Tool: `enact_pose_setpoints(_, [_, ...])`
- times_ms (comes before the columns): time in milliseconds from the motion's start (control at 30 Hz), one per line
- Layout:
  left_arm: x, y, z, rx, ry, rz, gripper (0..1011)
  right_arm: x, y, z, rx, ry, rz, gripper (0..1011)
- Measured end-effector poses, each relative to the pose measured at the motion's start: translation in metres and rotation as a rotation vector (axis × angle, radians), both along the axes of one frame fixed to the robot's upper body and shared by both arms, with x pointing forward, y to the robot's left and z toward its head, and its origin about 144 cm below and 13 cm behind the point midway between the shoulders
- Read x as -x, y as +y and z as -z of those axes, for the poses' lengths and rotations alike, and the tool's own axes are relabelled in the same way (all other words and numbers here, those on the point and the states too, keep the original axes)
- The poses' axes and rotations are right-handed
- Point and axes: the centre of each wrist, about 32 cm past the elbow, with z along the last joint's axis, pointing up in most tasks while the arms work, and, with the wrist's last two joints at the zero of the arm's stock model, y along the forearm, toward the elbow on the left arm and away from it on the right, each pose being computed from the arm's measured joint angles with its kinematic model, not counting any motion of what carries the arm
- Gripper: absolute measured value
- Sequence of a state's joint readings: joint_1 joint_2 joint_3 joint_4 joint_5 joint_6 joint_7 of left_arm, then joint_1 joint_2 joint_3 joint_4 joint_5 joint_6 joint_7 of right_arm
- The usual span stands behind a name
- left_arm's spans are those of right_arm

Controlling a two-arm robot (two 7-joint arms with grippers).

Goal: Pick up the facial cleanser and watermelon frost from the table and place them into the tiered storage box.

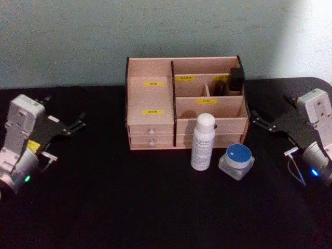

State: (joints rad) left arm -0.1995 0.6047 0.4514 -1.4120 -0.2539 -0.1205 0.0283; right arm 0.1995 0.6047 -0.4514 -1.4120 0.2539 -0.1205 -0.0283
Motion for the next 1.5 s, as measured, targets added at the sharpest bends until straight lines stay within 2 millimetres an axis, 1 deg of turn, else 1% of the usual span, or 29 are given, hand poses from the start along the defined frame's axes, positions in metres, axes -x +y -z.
enact_pose_setpoints(1100, [0.0, 0.0, 0.0, 0.0, 0.0, 0.0, 1001, 0.0, 0.0, 0.0, 0.0, 0.0, 0.001, 1002])
enact_pose_setpoints(1367, [0.0, 0.0, 0.0, 0.0, 0.0, 0.0, 1001, 0.005, -0.008, -0.005, -0.019, -0.012, 0.025, 1002])
enact_pose_setpoints(1500, [0.0, 0.0, 0.0, 0.0, 0.0, 0.0, 1001, 0.013, -0.015, -0.011, -0.044, -0.022, 0.02, 1003])
